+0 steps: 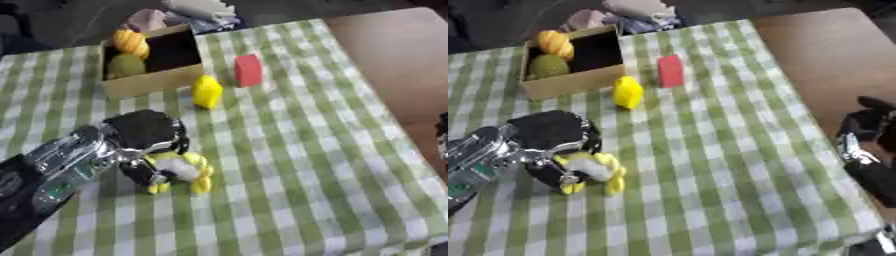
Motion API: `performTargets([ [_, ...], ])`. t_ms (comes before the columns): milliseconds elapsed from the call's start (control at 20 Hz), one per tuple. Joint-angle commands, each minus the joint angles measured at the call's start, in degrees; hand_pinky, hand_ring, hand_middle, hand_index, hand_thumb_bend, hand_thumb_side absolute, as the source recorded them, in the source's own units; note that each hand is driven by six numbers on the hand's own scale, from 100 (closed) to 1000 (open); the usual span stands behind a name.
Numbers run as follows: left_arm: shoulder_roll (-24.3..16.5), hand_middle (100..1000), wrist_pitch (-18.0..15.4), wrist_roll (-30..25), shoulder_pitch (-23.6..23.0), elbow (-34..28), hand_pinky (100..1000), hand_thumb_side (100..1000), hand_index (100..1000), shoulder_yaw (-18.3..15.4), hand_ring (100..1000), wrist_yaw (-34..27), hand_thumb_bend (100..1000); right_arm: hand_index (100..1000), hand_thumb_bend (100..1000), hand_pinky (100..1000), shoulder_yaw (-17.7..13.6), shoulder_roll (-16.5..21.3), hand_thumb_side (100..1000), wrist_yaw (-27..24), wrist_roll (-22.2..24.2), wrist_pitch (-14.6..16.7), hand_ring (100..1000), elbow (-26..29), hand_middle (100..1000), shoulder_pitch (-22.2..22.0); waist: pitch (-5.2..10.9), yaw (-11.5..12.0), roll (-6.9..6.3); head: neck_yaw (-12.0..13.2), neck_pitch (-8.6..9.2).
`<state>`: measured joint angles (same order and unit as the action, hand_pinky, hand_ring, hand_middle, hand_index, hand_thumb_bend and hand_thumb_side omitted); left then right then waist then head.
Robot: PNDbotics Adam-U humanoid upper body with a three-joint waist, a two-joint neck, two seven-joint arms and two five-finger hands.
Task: Pick up objects on the table and place them in the box.
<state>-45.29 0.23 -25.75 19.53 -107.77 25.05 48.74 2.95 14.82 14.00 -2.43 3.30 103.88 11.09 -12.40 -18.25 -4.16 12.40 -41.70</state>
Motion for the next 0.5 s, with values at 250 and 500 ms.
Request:
performTargets([
  [250,-4.63,374,5.2,3.46,0.68,-3.71,429,100,501,-7.02,342,-3.87,226,833,100,607,-0.28,0.57,414,-0.18,-0.13,0.01,649,0.87,632,0.23,0.08,0.39,-0.22,-0.42,0.82],
  [500,-6.5,384,10.44,4.89,3.68,-1.8,441,100,511,-12.41,351,-5.13,243,833,100,607,-0.21,0.67,412,-0.24,-0.1,-0.01,649,0.78,633,0.01,0.22,0.45,-0.22,-0.45,0.73],
])
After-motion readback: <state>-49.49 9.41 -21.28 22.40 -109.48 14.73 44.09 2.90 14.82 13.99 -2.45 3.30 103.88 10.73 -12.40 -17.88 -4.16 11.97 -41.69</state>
